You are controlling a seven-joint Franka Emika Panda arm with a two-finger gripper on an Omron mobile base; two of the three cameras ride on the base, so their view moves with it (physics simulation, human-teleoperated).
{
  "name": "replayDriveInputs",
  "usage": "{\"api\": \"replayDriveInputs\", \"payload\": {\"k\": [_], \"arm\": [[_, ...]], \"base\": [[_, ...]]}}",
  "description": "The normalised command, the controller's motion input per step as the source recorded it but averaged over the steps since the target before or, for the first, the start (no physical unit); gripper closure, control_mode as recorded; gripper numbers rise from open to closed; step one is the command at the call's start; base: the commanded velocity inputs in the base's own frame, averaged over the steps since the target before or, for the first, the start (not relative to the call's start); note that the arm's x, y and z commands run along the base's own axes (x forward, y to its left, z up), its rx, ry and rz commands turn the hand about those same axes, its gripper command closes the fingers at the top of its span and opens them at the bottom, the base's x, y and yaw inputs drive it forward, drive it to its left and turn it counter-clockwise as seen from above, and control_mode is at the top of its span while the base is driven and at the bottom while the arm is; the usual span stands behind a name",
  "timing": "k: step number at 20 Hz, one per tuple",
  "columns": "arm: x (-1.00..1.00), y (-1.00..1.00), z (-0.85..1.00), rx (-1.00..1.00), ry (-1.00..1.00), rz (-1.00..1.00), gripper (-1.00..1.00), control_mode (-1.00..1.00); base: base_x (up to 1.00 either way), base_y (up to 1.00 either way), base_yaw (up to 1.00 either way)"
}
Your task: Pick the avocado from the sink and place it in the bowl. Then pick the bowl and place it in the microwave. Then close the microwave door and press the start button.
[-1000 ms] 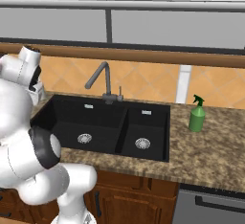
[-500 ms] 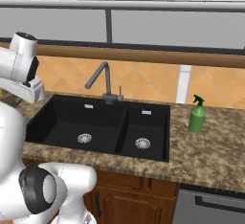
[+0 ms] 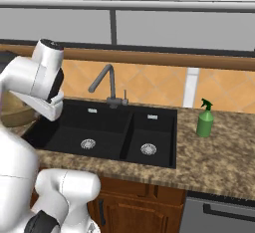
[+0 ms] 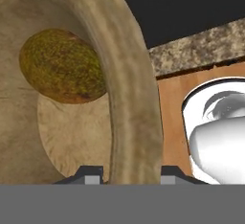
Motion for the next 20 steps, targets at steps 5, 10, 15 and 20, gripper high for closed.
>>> {"api": "replayDriveInputs", "payload": {"k": [5, 10, 15, 20], "arm": [[-0.19, -0.96, 0.13, 0.04, 0.08, -0.1, 1.0, -1.0], [-0.17, -0.63, 0.11, 0.05, -0.04, -0.1, 1.0, -1.0], [-0.08, -0.15, 0.0, 0.03, -0.21, -0.05, 1.0, -1.0], [0.02, -0.25, 0.0, 0.04, -0.2, -0.1, 1.0, -1.0]], "base": [[0.0, 0.0, 0.0], [0.0, 0.0, 0.0], [0.0, 0.0, 0.0], [0.0, 0.0, 0.0]]}}
